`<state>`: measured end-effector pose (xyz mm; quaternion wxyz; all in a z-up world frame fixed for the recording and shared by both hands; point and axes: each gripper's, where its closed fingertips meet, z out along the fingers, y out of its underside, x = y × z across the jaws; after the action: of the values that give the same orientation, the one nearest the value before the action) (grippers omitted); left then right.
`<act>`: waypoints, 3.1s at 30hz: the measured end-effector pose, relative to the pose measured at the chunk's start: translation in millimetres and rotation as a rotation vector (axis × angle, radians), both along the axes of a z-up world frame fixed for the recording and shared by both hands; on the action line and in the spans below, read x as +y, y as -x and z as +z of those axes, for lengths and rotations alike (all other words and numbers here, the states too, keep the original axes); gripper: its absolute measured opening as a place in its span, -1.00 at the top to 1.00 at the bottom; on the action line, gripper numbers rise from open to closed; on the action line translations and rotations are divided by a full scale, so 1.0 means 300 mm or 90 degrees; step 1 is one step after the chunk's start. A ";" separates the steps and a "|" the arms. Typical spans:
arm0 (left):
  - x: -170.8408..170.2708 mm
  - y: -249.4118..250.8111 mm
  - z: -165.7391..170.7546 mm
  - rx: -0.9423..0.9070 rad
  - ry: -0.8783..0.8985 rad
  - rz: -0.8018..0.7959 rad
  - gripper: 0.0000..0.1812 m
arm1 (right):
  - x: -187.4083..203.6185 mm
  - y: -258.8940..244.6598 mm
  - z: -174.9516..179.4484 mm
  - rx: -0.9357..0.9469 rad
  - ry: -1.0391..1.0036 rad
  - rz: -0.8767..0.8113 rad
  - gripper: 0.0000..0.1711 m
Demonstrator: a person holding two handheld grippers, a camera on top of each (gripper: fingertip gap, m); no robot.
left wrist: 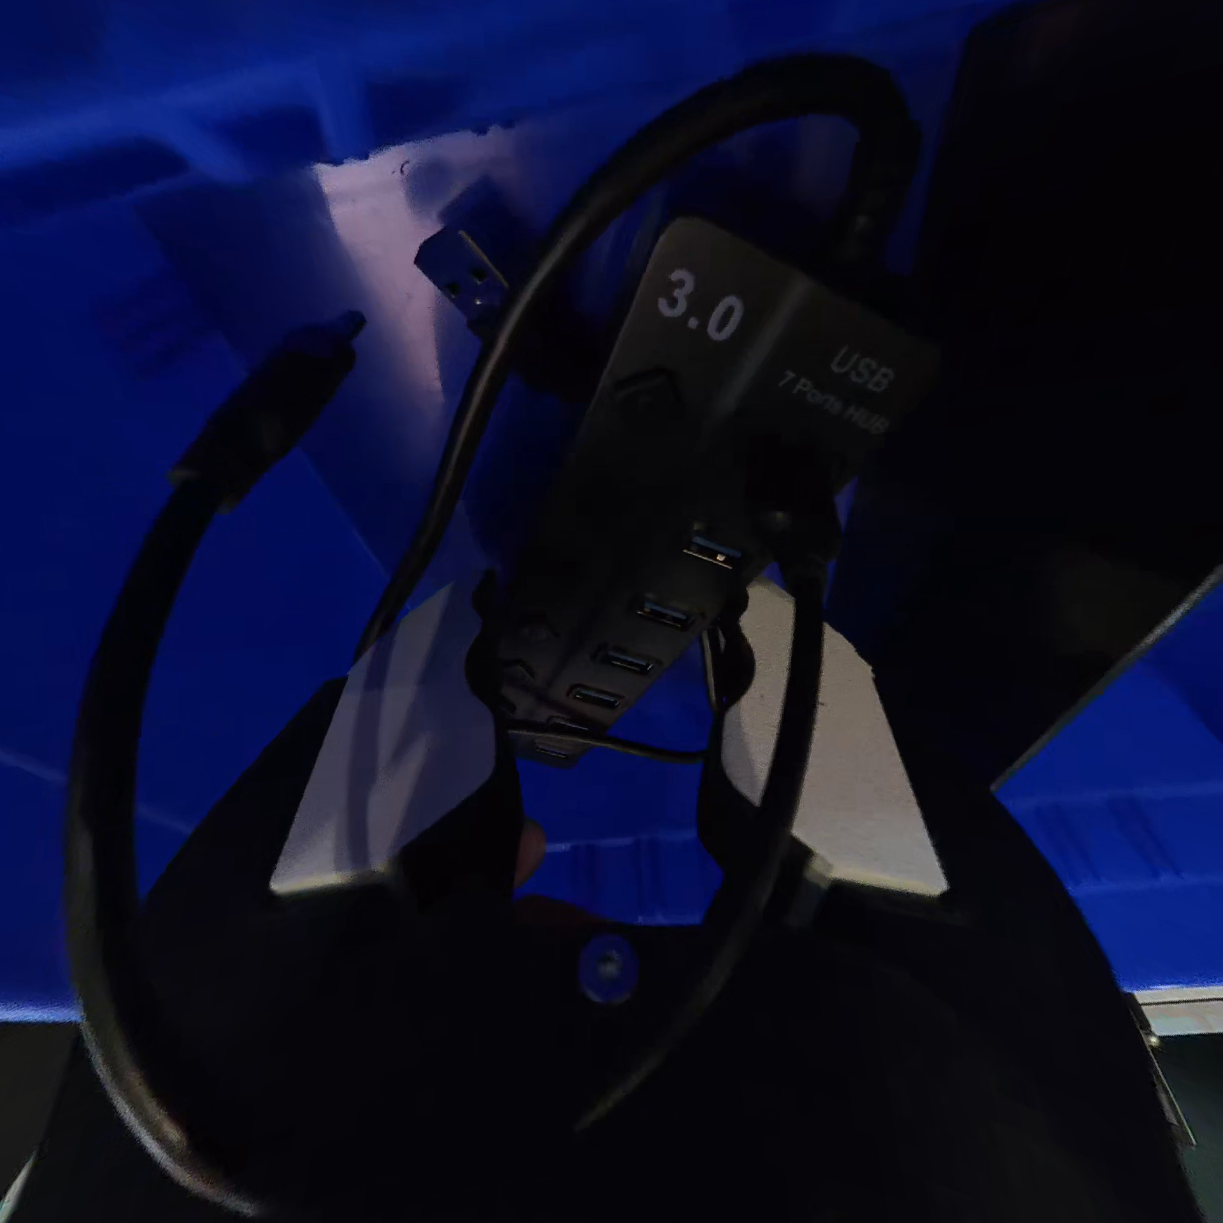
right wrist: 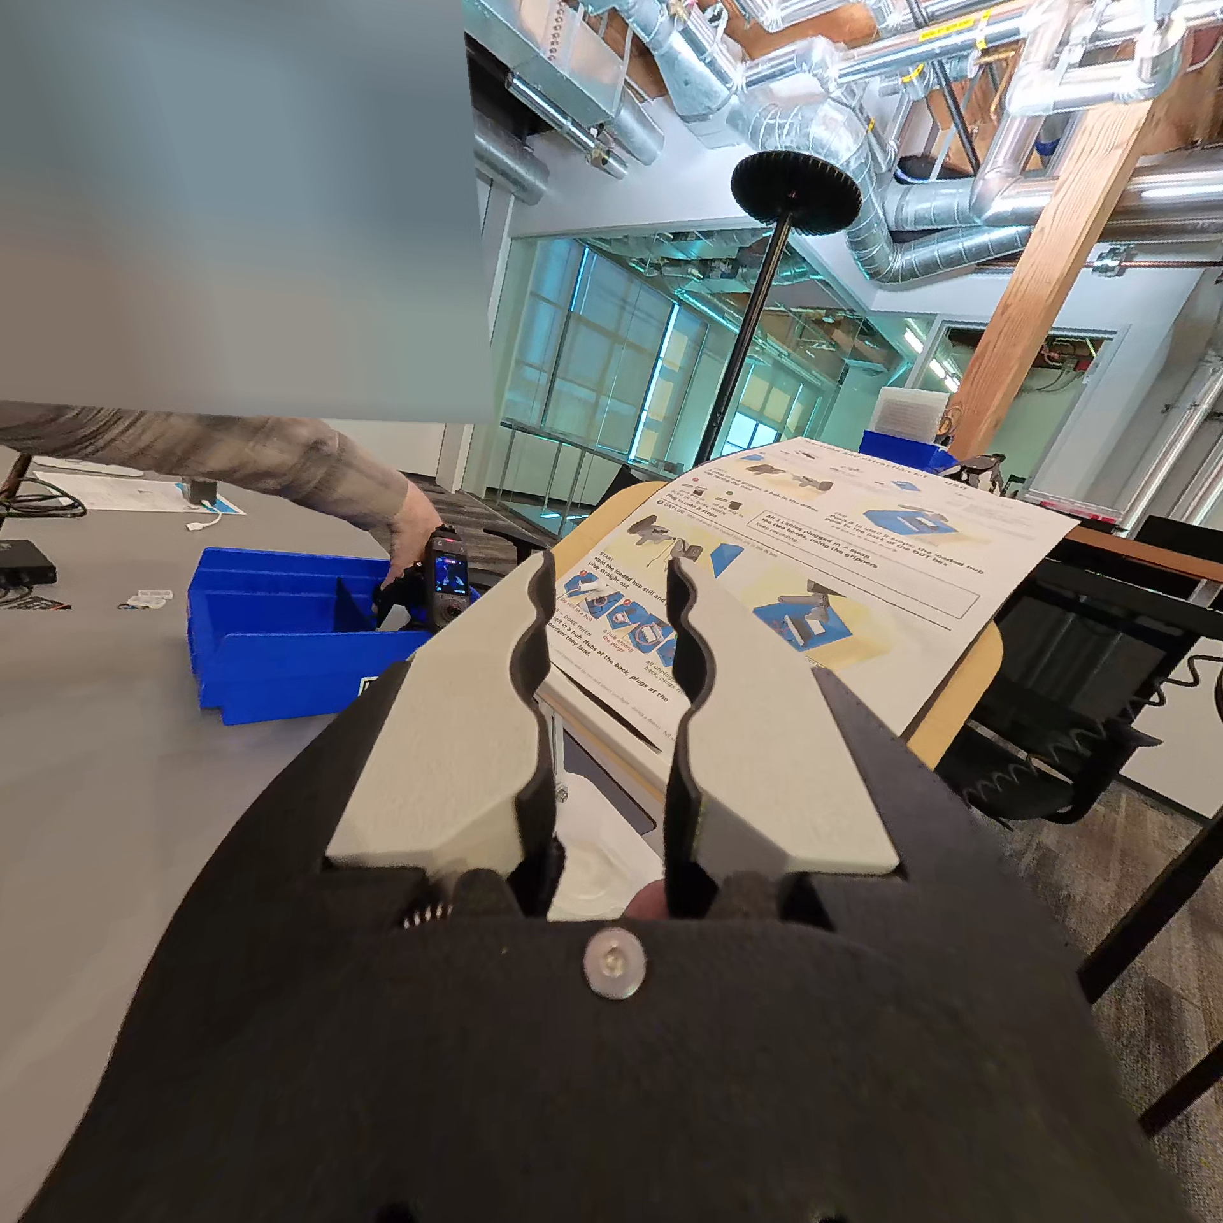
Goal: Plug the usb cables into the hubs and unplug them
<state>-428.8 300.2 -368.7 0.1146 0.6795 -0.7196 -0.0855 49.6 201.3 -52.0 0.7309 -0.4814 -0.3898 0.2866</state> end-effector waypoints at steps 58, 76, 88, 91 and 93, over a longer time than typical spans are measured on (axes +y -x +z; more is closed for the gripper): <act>-0.311 -0.604 1.175 -0.922 -0.525 0.269 0.36 | -0.237 0.286 0.062 -0.016 -0.057 0.165 0.33; -0.583 -1.330 0.861 -0.873 -0.233 0.101 0.38 | -0.358 0.326 -0.001 -0.100 -0.049 0.293 0.05; -0.622 -1.392 0.773 -0.895 -0.114 0.138 0.38 | -0.331 0.363 -0.084 -0.087 0.047 0.388 0.07; -0.604 -1.390 0.754 -0.894 -0.111 0.168 0.33 | -0.342 0.381 -0.092 -0.080 0.087 0.421 -0.05; -0.599 -1.392 0.750 -0.903 -0.110 0.177 0.36 | -0.338 0.400 -0.094 -0.073 0.092 0.417 -0.05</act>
<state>-11.2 120.5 -143.8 -0.4240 0.6632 -0.5182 0.3343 -70.6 100.0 -80.2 0.5411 -0.3963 -0.5428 0.5055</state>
